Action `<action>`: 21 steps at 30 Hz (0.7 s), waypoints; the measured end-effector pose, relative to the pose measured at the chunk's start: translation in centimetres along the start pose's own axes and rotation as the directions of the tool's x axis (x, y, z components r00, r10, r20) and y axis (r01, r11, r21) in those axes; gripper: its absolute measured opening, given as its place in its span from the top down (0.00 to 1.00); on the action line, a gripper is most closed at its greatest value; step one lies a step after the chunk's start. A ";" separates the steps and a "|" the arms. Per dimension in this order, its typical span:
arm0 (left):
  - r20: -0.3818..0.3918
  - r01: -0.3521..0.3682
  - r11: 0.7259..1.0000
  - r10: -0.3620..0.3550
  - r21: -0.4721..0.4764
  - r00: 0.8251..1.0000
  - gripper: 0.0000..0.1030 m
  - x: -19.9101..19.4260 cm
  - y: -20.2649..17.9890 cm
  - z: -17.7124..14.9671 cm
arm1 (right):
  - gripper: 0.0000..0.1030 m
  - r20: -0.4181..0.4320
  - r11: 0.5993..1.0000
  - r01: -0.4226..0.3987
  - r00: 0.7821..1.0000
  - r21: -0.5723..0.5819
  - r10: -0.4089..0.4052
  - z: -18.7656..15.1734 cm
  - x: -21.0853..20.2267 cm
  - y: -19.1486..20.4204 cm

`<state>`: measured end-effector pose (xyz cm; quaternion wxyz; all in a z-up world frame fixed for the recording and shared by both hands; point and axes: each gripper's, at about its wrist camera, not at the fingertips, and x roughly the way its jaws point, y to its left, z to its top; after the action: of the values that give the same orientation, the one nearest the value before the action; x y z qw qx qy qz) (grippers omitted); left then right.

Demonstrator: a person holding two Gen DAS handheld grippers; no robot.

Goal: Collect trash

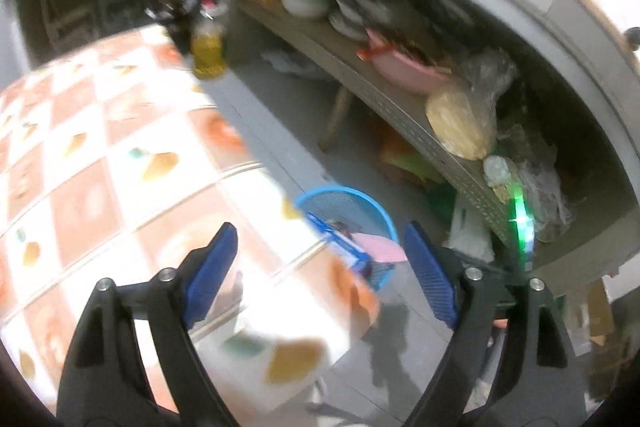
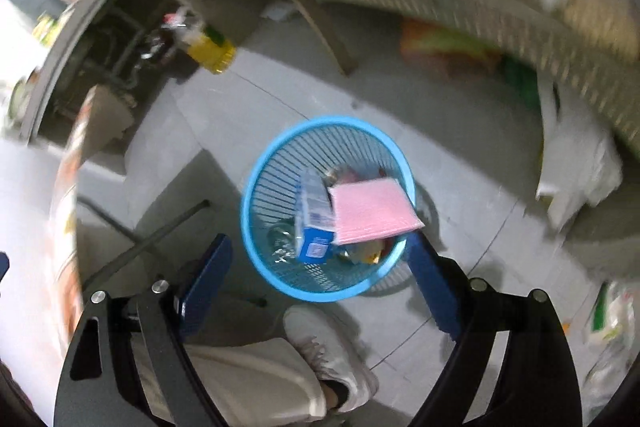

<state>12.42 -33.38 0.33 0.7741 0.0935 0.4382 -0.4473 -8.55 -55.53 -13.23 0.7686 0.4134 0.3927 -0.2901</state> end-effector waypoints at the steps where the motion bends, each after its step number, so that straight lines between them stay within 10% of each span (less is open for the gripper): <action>1: 0.028 -0.021 1.000 0.021 -0.011 0.999 0.19 -1.4 0.8 -1.1 | 0.16 0.036 0.999 0.005 0.999 -0.050 -0.003 -0.5 -1.4 1.1; 12: 0.240 -0.192 0.974 0.216 -0.120 0.946 0.08 -13.0 4.1 -10.9 | 0.06 0.396 0.897 0.114 0.916 -0.427 0.072 -9.3 -14.6 12.9; 21: 0.261 -0.334 0.909 0.396 -0.250 0.881 0.08 -17.3 3.6 -15.9 | 0.06 0.468 0.819 0.123 0.863 -0.560 0.190 -17.4 -19.7 18.9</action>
<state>2.07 -12.20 3.12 0.9083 0.0272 0.3297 -0.2561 -10.63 -28.87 4.96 0.9369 0.0799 0.2390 -0.2422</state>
